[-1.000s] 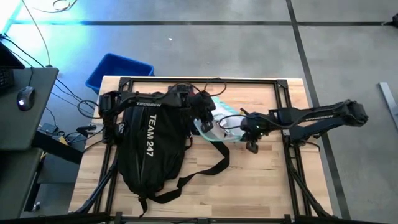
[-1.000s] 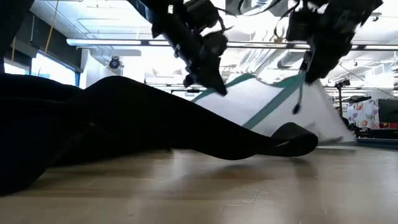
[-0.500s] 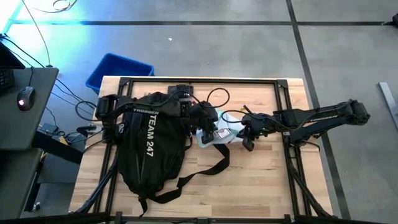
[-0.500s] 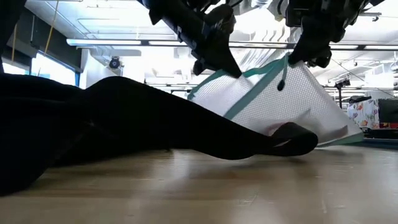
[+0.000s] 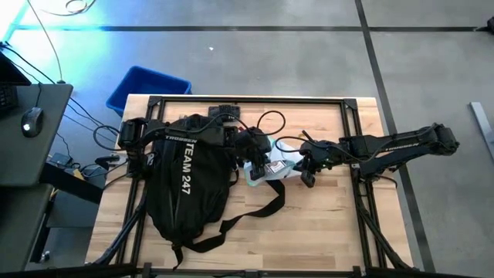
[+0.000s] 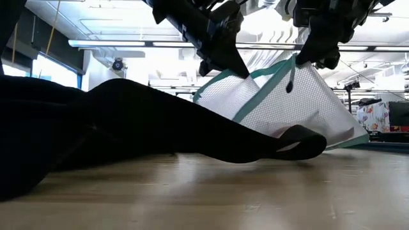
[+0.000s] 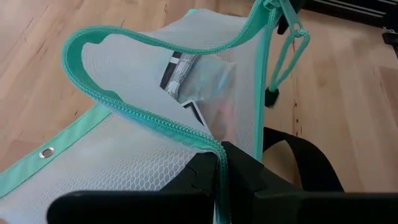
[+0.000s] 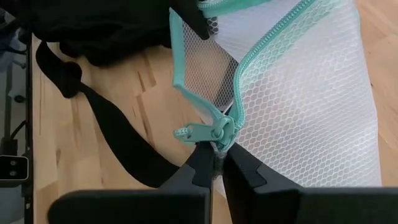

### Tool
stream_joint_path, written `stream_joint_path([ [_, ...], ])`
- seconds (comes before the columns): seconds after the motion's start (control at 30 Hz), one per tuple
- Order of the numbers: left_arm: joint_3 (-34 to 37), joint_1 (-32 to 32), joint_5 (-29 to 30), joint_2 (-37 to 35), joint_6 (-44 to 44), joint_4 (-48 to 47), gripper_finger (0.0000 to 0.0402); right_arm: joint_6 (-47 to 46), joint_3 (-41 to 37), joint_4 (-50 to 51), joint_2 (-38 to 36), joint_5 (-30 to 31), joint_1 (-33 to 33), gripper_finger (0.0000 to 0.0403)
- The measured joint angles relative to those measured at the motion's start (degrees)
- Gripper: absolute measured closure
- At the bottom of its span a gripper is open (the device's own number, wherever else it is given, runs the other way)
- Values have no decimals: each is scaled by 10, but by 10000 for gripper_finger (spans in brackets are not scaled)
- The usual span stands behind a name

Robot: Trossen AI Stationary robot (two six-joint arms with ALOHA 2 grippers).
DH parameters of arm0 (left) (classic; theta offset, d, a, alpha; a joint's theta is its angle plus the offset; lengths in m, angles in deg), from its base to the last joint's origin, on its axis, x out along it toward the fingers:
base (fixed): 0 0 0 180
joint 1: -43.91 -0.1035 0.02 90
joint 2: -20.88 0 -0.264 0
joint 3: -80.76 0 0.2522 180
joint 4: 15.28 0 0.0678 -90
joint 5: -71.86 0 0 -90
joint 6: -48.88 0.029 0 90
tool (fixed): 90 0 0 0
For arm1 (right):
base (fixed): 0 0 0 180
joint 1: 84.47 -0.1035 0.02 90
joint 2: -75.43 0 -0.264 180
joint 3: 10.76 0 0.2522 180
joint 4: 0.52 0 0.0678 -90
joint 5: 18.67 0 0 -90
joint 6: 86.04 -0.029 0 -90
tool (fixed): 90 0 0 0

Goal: Unpack backpack
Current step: Close the transparent zip bag

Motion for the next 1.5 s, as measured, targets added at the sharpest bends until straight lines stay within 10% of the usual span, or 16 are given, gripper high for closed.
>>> stream_joint_path([
  [1.5, -1, 0, -1, 0, 0, 3, 401, 12, 0, -5, 0, 21, 0, 403],
])
